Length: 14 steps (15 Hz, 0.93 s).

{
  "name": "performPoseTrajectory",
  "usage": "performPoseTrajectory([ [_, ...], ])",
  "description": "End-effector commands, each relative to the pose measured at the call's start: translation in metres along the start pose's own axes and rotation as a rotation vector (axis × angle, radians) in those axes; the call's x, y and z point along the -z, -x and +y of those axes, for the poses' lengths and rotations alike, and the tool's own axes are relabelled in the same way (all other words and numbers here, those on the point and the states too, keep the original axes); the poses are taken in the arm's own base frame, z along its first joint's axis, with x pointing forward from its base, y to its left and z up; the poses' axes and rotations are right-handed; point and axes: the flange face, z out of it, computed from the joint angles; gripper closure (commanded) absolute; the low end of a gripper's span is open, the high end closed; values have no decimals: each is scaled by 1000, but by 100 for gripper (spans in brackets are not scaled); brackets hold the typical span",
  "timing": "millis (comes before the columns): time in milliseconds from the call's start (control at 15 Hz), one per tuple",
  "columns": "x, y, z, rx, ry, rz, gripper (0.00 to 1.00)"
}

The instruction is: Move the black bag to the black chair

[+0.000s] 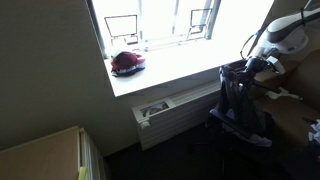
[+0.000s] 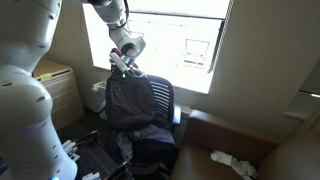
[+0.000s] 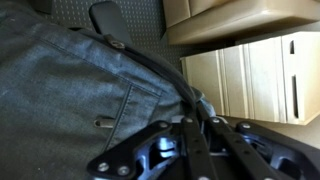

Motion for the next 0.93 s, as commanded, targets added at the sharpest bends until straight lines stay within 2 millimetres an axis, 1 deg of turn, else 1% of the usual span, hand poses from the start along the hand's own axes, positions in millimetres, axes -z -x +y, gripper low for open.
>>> performPoseTrajectory([
  [0,15,-11,44,41,-160,-109,99],
  [67,15,-12,55,34,-197,-144,99],
  [133,13,-11,61,-11,-235,-173,99],
  [200,10,-13,68,-69,-252,-180,69],
  [267,12,-7,67,-26,-189,-148,92],
  [333,10,-9,73,-45,-214,-161,87],
  [467,7,-11,74,-56,-229,-171,72],
  [533,7,-12,73,-56,-229,-172,69],
  [867,8,-12,70,-56,-231,-177,69],
])
